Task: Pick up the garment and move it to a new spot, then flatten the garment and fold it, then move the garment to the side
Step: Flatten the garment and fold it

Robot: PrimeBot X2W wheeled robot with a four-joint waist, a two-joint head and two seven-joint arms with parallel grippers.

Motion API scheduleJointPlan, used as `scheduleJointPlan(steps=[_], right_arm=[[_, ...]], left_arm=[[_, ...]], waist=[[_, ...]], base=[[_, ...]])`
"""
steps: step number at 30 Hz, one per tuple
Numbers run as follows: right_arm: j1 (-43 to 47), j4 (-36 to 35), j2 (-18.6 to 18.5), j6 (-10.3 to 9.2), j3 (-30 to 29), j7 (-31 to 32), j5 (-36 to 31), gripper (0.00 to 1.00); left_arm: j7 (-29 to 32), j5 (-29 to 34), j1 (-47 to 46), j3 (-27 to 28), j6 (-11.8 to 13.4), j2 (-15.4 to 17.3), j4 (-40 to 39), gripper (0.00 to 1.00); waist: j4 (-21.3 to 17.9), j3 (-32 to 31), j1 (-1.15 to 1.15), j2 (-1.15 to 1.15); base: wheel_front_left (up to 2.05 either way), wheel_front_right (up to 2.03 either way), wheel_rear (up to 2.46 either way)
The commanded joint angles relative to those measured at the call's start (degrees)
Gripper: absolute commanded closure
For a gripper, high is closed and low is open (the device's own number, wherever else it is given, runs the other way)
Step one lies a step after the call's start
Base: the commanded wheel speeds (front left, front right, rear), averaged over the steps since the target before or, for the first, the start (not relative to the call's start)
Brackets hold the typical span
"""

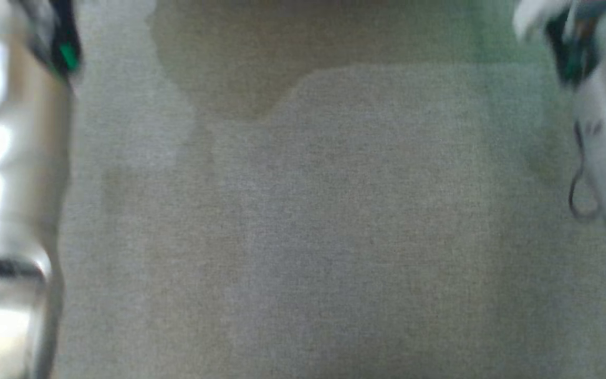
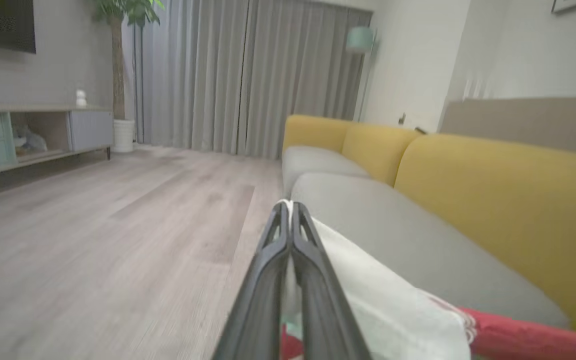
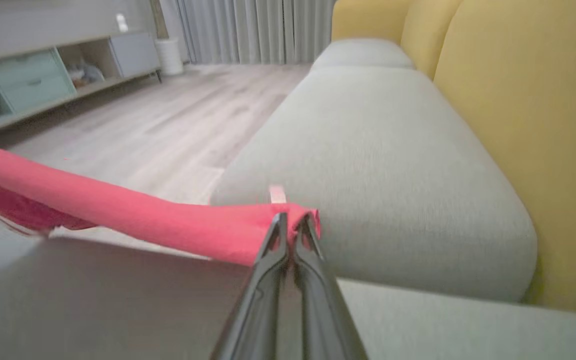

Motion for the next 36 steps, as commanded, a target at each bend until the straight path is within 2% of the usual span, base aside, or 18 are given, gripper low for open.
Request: scheduleJointPlan(steps=[1,5,8,12,16,21,28,32,36], right_arm=[[1.9,-0.6,-0.2,-0.04,2.5,1.1,1.4,1.0],[8.6,0.8,-2.9,-0.04,8.2,5.2,5.6,1.0],[12.9,-0.2,-5.4,-0.04,12.5,9.3,9.4,1.0],[18.2,-4.1,-9.3,-0.04,18.0,15.0,15.2,1.0],[23.2,-9.8,-13.6,-0.04,22.8,20.5,21.3,1.0],[28.2,-15.7,-17.8,-0.04,26.4,24.6,26.8,1.0],[36.7,-24.9,-23.2,-0.04,29.1,30.2,34.7,1.0],[39.8,-29.3,-25.5,-0.04,29.2,32.1,37.3,1.0],[40.7,-31.7,-26.4,-0.04,28.0,32.8,37.6,1.0]], left_arm=[[-0.6,0.4,2.2,-0.6,-0.3,3.4,-0.8,1.0],[-0.9,-0.7,12.4,-6.4,-0.3,4.7,-1.6,1.0],[0.1,-1.7,18.8,-12.2,-0.3,7.0,-3.9,1.0],[3.4,-3.0,25.7,-20.5,-0.3,11.7,-9.2,1.0],[4.9,-3.9,30.3,-25.0,-0.3,17.2,-15.2,1.0],[8.5,-5.4,34.7,-28.0,-0.3,21.6,-21.7,1.0],[19.1,-10.5,43.3,-31.7,-0.2,29.0,-35.7,1.0],[24.3,-12.6,46.8,-32.3,1.4,32.4,-43.7,1.0],[26.2,-12.0,47.0,-32.2,3.3,34.0,-48.6,1.0]], waist=[[0.6,-1.9,0.01,0.0],[1.1,-5.6,0.01,0.0],[1.3,-8.7,0.01,0.0],[1.4,-12.7,0.01,0.0],[1.4,-16.4,0.01,0.0],[1.4,-19.8,0.01,0.0],[1.3,-23.8,0.01,0.0],[1.3,-24.1,0.01,0.0],[1.0,-23.0,0.01,0.0]], base=[[0.0,0.0,0.0],[0.0,0.0,0.0],[0.0,0.0,0.0],[0.0,0.0,0.0],[0.0,0.0,0.0],[0.0,0.0,0.0],[0.0,0.0,0.0],[0.0,0.0,0.0],[0.0,0.0,0.0]])
